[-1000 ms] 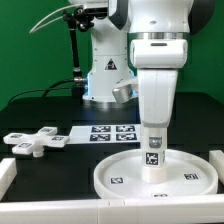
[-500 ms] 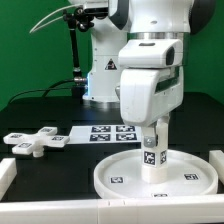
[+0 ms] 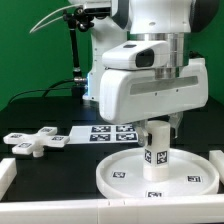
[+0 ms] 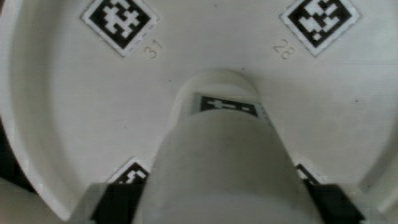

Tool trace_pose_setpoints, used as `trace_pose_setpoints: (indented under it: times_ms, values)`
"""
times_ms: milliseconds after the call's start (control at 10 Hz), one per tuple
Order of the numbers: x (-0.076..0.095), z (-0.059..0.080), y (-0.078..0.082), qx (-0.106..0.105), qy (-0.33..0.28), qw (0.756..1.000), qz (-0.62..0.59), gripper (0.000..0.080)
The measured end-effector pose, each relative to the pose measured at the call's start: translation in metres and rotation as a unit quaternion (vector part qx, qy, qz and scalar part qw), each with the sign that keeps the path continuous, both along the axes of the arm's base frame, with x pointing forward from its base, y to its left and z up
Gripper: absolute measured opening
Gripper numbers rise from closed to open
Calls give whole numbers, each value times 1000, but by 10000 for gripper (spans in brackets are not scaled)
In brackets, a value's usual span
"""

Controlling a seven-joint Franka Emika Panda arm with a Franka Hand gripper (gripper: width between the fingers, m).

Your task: Assemble round table

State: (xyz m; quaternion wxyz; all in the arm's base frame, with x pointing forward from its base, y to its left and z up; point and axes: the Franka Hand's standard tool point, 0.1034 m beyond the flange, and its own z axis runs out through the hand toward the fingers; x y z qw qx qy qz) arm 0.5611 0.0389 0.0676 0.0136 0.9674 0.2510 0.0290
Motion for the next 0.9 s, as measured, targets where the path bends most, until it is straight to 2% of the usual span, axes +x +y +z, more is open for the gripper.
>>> trace_pose_setpoints:
  times_ms: [400,700,900]
  values:
    - [0,0,2,14,1,994,-109,418]
    - [-2,-1,1,36,5,967,-251,418]
    - [-2,-2,0,50,9,937,-347,418]
